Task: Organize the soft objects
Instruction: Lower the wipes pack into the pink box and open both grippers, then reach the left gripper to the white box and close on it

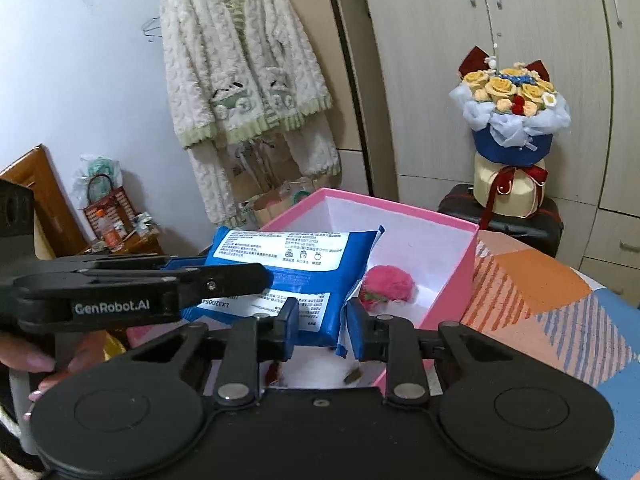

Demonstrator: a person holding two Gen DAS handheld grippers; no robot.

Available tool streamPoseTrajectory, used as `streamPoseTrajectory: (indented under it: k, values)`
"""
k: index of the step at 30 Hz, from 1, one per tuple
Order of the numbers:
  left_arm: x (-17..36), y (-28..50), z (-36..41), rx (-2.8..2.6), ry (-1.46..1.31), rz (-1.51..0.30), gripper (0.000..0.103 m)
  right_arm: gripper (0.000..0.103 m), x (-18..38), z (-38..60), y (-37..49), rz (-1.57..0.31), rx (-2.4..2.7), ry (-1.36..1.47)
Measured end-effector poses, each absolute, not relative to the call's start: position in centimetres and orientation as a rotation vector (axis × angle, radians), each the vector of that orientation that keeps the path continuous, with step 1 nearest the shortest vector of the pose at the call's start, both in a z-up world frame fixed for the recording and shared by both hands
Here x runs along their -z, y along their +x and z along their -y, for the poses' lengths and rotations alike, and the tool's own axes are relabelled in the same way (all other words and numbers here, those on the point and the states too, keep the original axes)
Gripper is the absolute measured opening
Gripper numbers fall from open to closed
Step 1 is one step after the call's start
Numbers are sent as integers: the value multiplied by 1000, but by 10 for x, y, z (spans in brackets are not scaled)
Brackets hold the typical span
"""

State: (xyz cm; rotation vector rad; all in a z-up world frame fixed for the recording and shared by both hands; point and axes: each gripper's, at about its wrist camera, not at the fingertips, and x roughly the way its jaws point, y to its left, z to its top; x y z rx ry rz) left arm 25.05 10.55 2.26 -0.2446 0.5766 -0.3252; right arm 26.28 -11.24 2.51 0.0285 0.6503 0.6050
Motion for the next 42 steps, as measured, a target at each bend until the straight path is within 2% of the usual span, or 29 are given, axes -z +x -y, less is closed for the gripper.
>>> streamPoseTrajectory:
  k: [14, 16, 17, 19, 22, 25, 33, 42]
  values:
    - [-9, 300, -78, 189, -88, -678, 40, 30, -2, 103, 312, -692, -561, -47]
    - [-13, 291, -71, 154, -14, -642, 46, 31, -4, 106, 308, -673, -572, -63]
    - [-17, 285, -68, 136, 17, -620, 56, 32, -6, 110, 305, -666, -571, -57]
    - [-26, 272, -65, 102, 55, -573, 67, 33, -12, 121, 297, -666, -562, -44]
    - [-44, 244, -59, 104, 126, -504, 67, 34, -24, 145, 275, -643, -563, -26]
    - [-63, 219, -53, 159, 142, -474, 73, 38, -37, 170, 249, -626, -555, -12]
    - [-87, 167, -17, 428, 116, -549, 74, 45, -54, 237, 197, -629, -492, -1]
    - [-71, 134, 38, 626, 87, -623, 74, 51, -39, 281, 139, -605, -465, -9]
